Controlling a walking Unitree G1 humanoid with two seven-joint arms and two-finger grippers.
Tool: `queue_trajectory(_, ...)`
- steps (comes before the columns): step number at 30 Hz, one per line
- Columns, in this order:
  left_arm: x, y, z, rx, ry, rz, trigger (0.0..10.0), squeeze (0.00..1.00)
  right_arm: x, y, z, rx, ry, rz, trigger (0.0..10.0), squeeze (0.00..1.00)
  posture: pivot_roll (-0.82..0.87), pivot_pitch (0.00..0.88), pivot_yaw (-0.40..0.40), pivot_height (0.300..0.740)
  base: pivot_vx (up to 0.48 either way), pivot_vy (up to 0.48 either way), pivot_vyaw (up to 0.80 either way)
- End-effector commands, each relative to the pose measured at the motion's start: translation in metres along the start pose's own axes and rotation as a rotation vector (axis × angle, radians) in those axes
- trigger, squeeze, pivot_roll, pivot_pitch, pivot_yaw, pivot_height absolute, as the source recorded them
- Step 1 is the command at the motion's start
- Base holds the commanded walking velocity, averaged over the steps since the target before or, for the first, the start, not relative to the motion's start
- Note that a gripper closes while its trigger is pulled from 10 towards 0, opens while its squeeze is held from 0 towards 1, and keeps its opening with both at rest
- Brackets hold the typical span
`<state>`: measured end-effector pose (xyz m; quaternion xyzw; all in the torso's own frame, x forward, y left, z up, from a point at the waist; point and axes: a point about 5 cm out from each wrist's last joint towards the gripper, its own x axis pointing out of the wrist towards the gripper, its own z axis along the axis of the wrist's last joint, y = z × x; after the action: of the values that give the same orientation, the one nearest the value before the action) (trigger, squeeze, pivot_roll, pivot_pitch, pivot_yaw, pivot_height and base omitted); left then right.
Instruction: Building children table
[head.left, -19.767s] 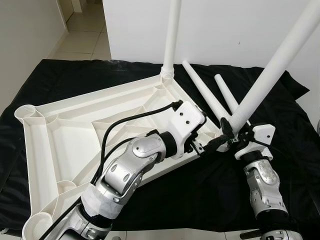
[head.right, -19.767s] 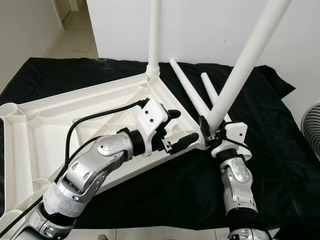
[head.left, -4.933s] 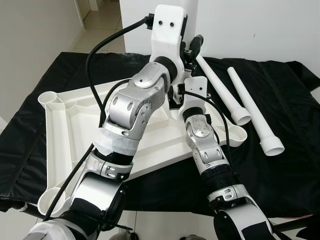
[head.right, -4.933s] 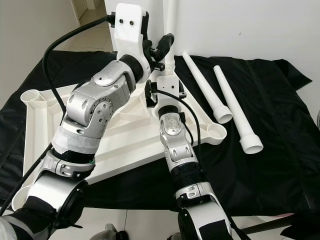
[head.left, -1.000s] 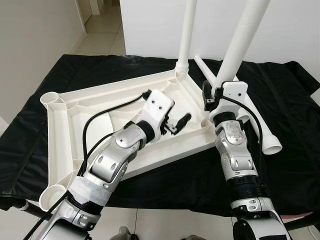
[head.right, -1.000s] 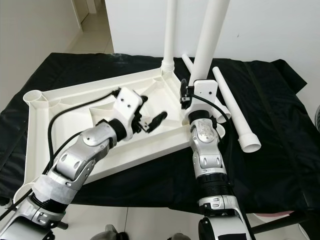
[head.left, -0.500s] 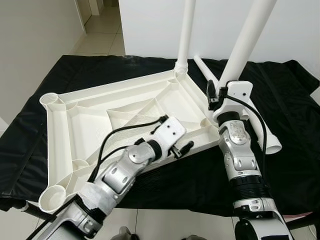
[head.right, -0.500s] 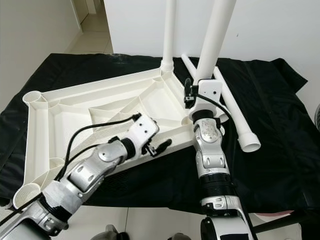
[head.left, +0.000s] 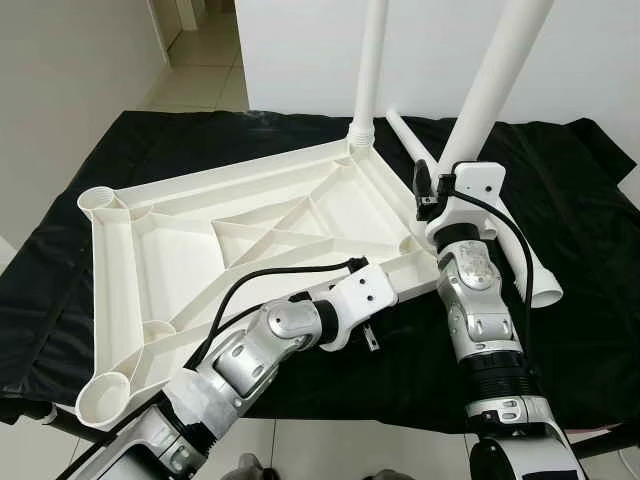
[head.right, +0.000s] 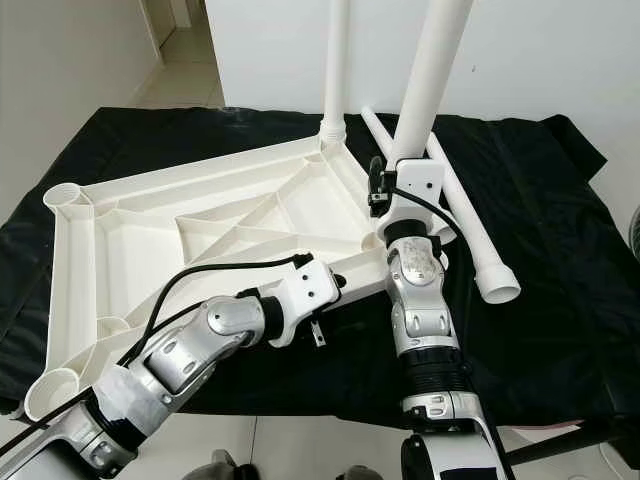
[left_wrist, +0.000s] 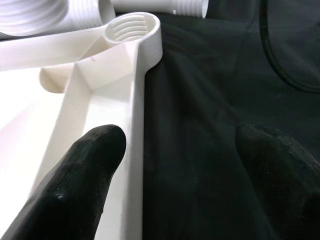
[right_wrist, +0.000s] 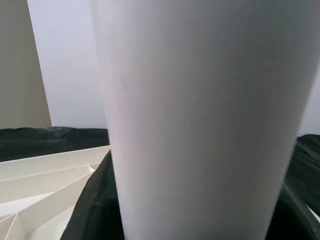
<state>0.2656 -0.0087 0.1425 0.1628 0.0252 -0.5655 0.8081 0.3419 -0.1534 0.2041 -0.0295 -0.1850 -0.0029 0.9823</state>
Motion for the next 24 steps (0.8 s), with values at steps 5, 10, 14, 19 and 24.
queue_trajectory(5,0.008,0.012,-0.010,-0.021,0.100,0.091,10.0,0.00,-0.002,0.000,0.003,0.010,-0.016,-0.010,10.0,0.00,-0.11,0.050,0.073,0.740,0.000,0.000,0.00)
queue_trajectory(10,0.012,0.021,-0.011,-0.056,0.128,0.145,10.0,0.00,-0.001,0.001,0.003,0.011,-0.017,-0.014,10.0,0.00,-0.11,0.049,0.076,0.740,0.000,0.000,0.00)
queue_trajectory(14,0.013,0.024,-0.012,-0.064,0.142,0.168,10.0,0.00,-0.001,0.001,0.003,0.012,-0.017,-0.016,10.0,0.00,-0.11,0.049,0.078,0.740,0.000,0.000,0.00)
queue_trajectory(19,0.016,0.028,-0.011,-0.080,0.153,0.194,5.6,0.00,-0.001,0.002,0.004,0.012,-0.019,-0.016,10.0,0.00,-0.11,0.048,0.081,0.740,0.000,0.000,0.00)
queue_trajectory(24,0.018,0.029,-0.010,-0.076,0.156,0.198,0.0,0.00,-0.001,0.002,0.004,0.012,-0.019,-0.018,10.0,0.00,-0.11,0.049,0.081,0.740,0.000,0.000,0.00)
